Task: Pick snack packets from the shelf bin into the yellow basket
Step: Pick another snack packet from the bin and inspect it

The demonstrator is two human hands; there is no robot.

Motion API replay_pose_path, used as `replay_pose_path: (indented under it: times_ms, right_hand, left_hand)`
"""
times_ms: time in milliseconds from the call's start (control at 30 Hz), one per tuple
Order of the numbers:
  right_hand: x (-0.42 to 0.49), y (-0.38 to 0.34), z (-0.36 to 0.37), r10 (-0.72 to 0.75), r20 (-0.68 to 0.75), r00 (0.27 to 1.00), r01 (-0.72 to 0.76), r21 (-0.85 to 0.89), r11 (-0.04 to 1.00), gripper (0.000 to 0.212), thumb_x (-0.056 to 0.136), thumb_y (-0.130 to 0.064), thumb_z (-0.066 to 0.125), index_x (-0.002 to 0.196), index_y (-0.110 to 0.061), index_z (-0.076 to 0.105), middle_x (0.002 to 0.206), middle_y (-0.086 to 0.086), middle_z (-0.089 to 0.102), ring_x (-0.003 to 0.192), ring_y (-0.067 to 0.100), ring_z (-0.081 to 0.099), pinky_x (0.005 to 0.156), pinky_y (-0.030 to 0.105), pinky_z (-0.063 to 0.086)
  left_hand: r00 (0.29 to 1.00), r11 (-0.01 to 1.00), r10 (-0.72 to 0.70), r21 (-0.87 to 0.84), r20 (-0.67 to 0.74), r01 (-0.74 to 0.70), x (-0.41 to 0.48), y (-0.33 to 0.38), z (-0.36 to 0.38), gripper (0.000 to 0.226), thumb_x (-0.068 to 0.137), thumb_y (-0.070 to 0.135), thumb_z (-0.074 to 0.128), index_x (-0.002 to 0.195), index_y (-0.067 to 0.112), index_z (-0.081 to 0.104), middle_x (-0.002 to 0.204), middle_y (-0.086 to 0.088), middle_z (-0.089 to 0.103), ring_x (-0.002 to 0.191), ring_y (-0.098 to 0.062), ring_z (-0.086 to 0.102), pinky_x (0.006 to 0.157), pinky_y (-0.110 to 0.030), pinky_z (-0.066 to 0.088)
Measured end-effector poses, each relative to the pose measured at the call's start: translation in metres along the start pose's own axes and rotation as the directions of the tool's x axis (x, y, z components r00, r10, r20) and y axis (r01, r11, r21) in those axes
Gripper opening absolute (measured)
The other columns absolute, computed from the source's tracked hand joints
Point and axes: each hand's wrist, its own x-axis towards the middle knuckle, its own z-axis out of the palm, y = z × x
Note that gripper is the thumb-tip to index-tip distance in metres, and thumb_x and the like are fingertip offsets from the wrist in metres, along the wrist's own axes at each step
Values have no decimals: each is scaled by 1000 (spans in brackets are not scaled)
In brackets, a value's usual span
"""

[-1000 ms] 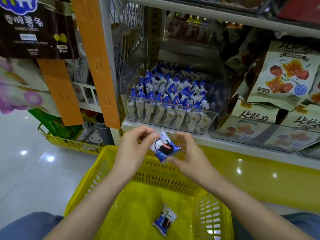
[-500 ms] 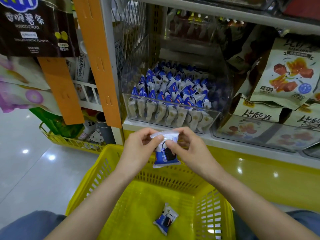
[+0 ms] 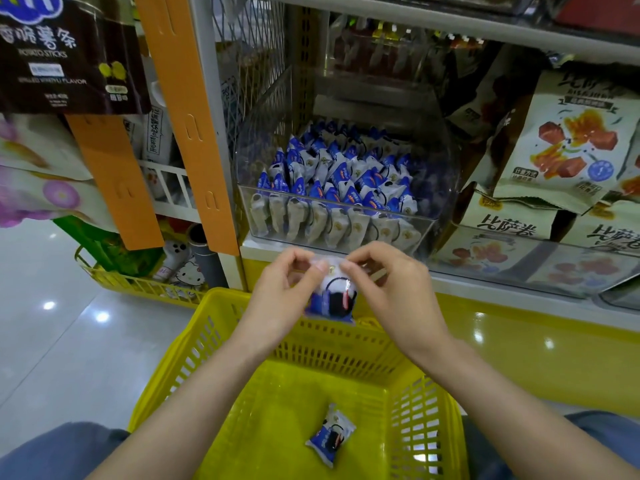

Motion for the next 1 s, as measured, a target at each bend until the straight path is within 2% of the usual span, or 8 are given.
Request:
replay_pose_path:
  times_ms: [133,267,433,567,700,800,900,1000]
  right_hand:
    - [4,2,-4,76,-135,988,-61,115,992,2,87,-21,62,86,-21,62,83,-7,62,76,4,60,69,19,50]
    - [-2,-1,-4,-173,15,985,173,-54,983,7,86,-20,62,87,-13,65,90,-2,61,86,9,57,76,25,47]
    - [-7,-3,2,-338,163,927,364,-171,915,11,85,-20,62,88,-11,68,92,1,62,90,18,57,75,28,46]
    - [-9,-5,8,48,137,989,-52,21,998,11,90,-25,56,99,-18,58,96,-6,58,89,4,55,78,13,43]
    - [1,-2,6,463,391,795,-599,385,702,27,95,-28,48,115,-12,56,103,1,67,83,6,64,76,19,53]
    - [1,-4,3,433,495,753,-655,512,556,20,95,-22,49,109,-15,62,95,-1,72,76,3,67,61,17,52]
    - [0,-4,5,478,445,758,-650,575,496,13,92,-17,55,102,-10,59,90,2,71,71,5,68,57,18,53]
    - [0,-5,6,503,438,745,-658,606,447,17,89,-15,58,102,-6,51,88,3,70,67,3,68,53,16,50]
  left_hand:
    - [988,974,-87,197,-127,111,3,-6,-3,18,88,34,56,94,17,54,95,1,56,83,-15,55,68,-24,44]
    - [938,870,-299,-353,177,344,3,0,-6,48,86,50,41,101,10,64,88,-6,71,81,-19,68,67,-26,55]
    - [970,874,-216,-420,112,243,2,-2,-5,26,87,15,58,112,7,62,96,-5,72,83,-12,67,68,-21,52]
    - [973,934,-222,-302,-66,192,2,-3,-6,28,89,8,58,114,20,59,106,1,69,97,-12,64,76,-24,48]
    - [982,942,-181,-280,49,187,0,-1,-5,33,90,7,56,121,17,57,110,1,68,102,-14,64,86,-29,51]
    - [1000,999,-24,-37,-6,24,-1,-3,0,29,88,5,58,113,20,56,113,2,64,102,-13,61,84,-21,48]
    - [962,907,255,370,-95,-203,-7,-4,3,35,85,18,62,113,32,48,109,21,50,100,5,50,81,-4,37]
    - [951,868,309,415,-22,-273,-11,-7,7,29,83,26,63,109,33,51,103,23,49,99,10,47,80,-3,36]
